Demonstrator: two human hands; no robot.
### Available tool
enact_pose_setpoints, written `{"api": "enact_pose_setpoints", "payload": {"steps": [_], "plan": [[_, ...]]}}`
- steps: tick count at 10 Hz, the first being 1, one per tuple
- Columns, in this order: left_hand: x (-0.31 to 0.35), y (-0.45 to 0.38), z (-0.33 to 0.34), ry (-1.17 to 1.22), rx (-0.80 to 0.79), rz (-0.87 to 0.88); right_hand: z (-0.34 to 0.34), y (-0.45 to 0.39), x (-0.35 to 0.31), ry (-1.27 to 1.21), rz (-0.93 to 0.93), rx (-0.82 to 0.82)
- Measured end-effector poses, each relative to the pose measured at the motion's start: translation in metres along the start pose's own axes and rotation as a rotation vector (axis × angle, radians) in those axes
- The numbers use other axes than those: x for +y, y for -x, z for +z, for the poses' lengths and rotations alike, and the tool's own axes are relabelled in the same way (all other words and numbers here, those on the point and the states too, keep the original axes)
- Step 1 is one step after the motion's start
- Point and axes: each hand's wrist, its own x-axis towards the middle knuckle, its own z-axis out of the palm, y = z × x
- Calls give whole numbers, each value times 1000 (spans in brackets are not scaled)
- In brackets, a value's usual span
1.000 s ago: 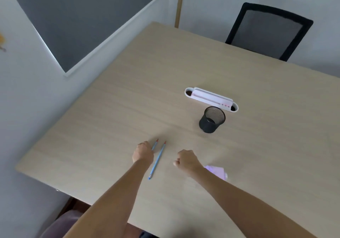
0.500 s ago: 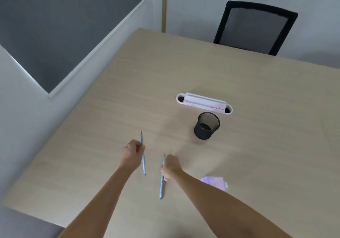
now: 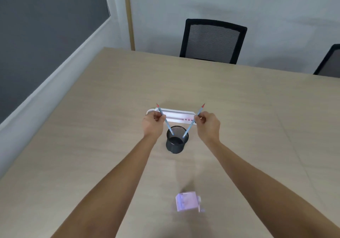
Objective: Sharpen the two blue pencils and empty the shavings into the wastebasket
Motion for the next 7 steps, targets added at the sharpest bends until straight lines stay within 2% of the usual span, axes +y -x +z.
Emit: {"api": "enact_pose_setpoints", "payload": {"steps": [2, 3, 5, 7], "plan": [[-25, -3, 40, -336, -56, -55, 48, -8, 21, 193, -90, -118], [-36, -2, 49, -430, -79, -77, 64, -8, 25, 378, -89, -183], [-37, -8, 59, -568, -63, -61, 75, -7, 32, 488, -52, -227], [-38, -2, 56, -526, 12, -57, 64, -3, 37, 464, -61, -169]]}}
